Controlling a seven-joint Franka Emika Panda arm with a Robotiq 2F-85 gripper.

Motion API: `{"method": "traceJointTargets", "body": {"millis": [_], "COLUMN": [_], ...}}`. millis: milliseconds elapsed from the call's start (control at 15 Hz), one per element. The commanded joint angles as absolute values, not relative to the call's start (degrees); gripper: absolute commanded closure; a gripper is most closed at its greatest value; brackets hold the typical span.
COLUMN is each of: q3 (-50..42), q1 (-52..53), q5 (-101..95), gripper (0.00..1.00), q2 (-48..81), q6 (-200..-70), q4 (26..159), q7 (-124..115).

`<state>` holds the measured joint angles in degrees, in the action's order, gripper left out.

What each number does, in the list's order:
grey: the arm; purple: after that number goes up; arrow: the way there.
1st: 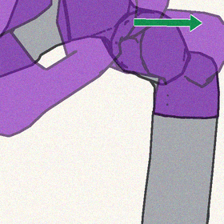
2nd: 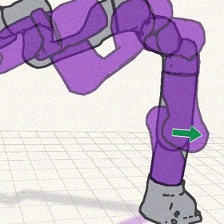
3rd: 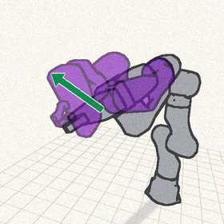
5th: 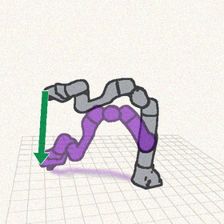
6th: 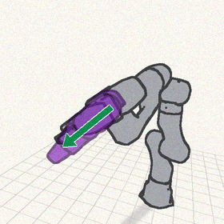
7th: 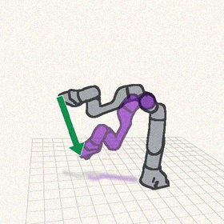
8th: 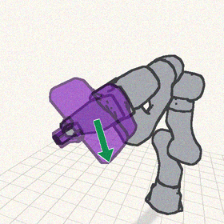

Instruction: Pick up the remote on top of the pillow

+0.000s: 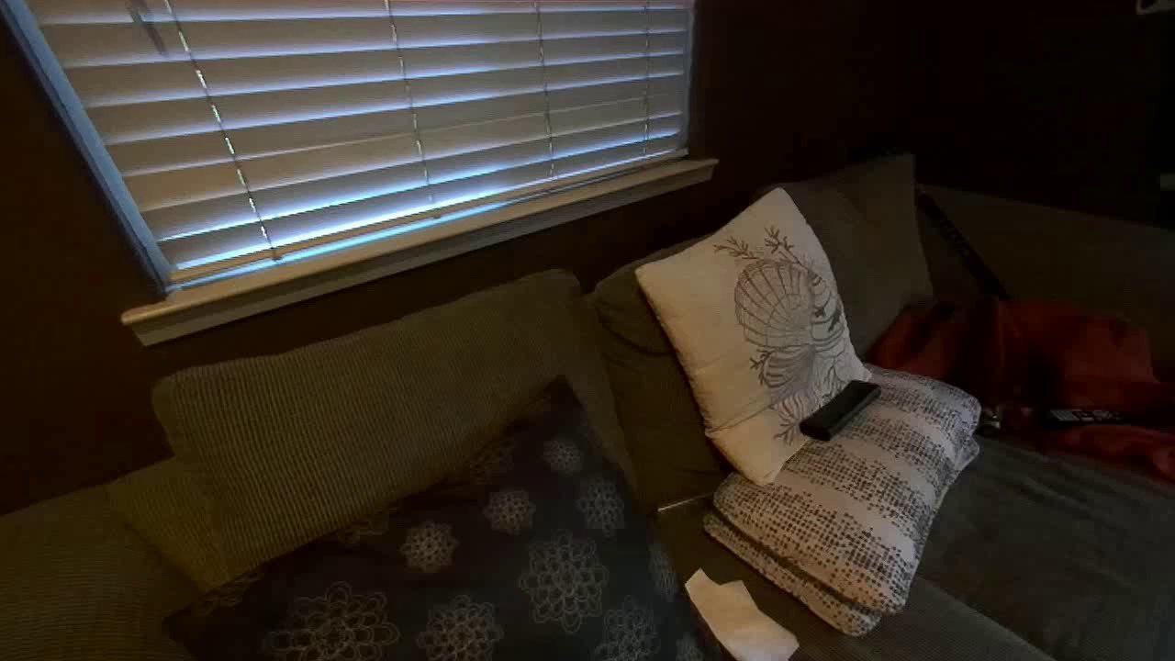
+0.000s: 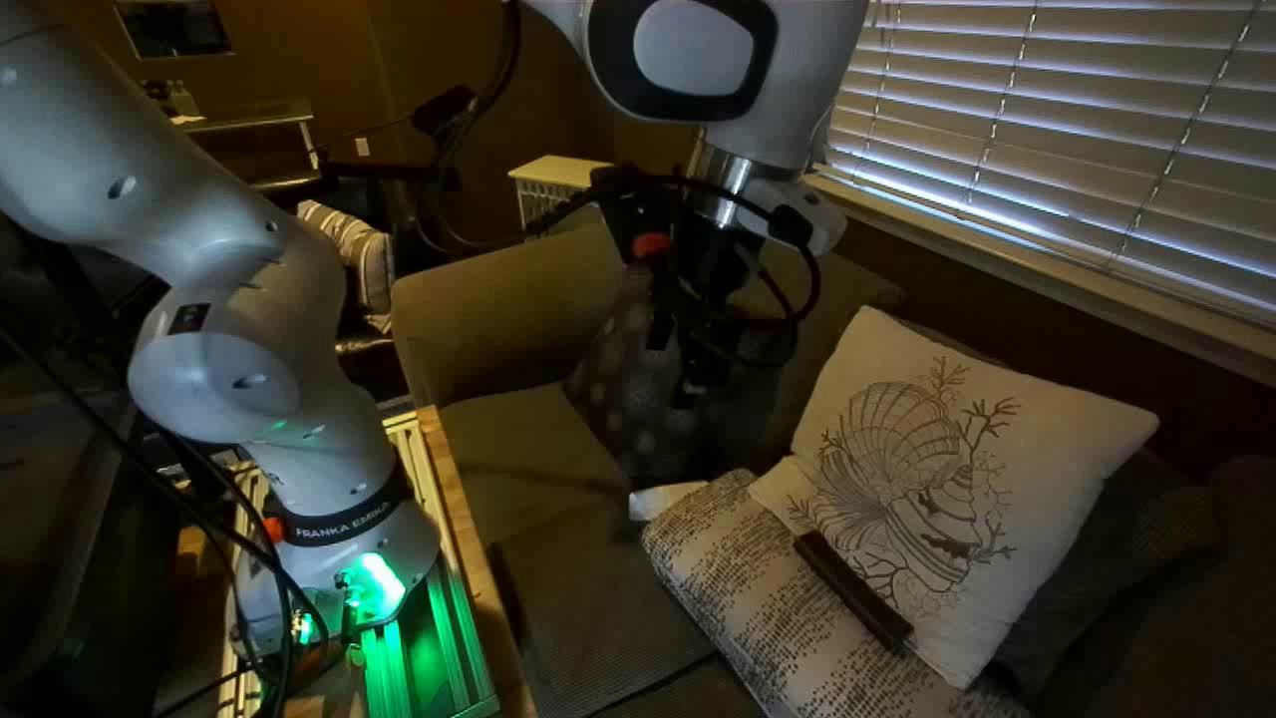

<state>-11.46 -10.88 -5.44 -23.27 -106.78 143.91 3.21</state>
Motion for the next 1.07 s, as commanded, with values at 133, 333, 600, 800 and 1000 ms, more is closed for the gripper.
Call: {"method": "traceJointTargets", "body": {"millis": [133,333,600,800,1000], "q3": [-11.27,-11.27,-10.88,-10.40,-10.25], "q1": [-11.09,-11.09,-11.37,-11.45,-11.70], "q5": [-5.36,-5.36,-4.92,-5.58,-6.45], "gripper": [0.00,0.00,0.00,0.00,0.00], "q2": [-23.24,-23.24,-21.05,-18.36,-14.67], "q6": [-106.64,-106.64,-108.91,-115.87,-124.11], "q4": [143.80,143.80,143.39,143.71,143.46], "q7": [3.29,3.29,-0.57,-3.42,-5.23]}}
